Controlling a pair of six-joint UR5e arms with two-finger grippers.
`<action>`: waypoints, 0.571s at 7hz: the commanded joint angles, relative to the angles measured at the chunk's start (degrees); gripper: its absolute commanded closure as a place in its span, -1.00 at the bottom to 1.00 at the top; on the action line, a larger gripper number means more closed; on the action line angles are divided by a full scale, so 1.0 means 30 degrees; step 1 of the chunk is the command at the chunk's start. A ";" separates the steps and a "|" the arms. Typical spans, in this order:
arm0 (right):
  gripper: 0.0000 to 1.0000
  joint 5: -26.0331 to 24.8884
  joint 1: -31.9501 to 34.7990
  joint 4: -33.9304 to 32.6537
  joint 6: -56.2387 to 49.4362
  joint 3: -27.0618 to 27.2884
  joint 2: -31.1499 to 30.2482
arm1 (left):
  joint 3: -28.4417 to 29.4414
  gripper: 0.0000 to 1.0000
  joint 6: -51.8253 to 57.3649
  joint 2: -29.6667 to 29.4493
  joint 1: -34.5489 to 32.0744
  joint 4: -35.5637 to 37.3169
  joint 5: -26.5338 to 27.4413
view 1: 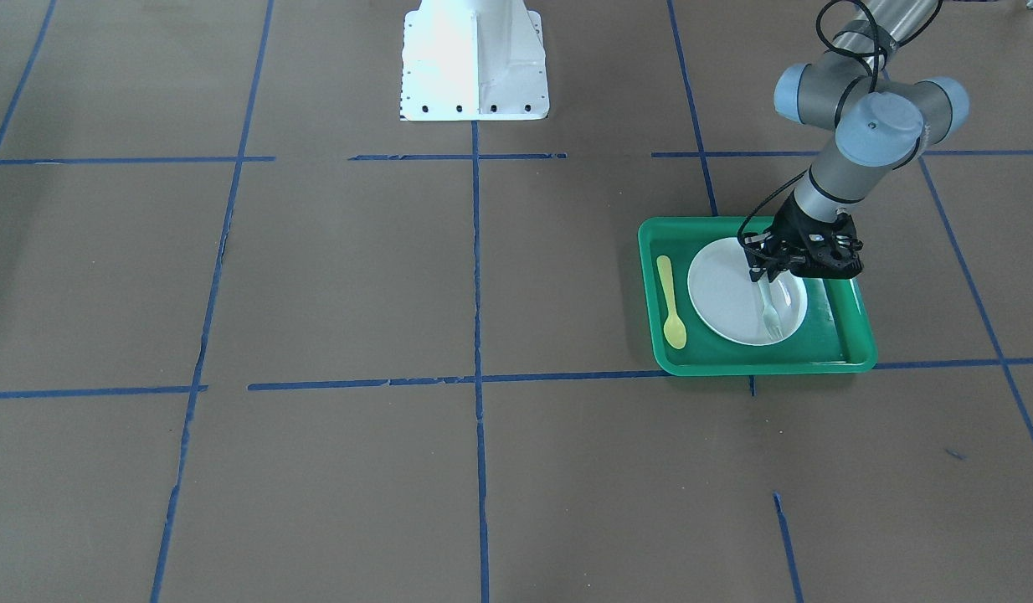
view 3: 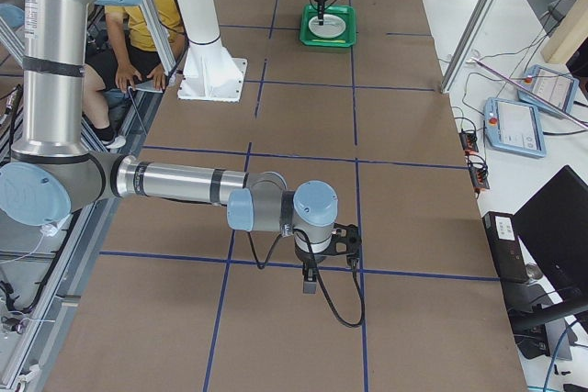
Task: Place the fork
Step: 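Lower the left gripper and close it on the white fork handle, then carry the fork off the plate and lower it beside the plate in the tray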
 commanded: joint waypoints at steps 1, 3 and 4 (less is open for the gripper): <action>-1.00 -0.0029 0.0001 -0.0001 0.0006 0.0000 0.0000 | -0.0903 1.00 0.0028 0.0168 -0.0351 0.0016 -0.1345; -1.00 0.0000 0.0001 -0.0001 0.0006 0.0000 0.0000 | -0.0939 1.00 -0.0030 0.0780 -0.2485 0.0074 -0.3257; -1.00 -0.0029 0.0001 -0.0001 -0.0022 0.0000 0.0000 | -0.0793 1.00 0.0056 0.1683 -0.3247 0.0075 -0.3350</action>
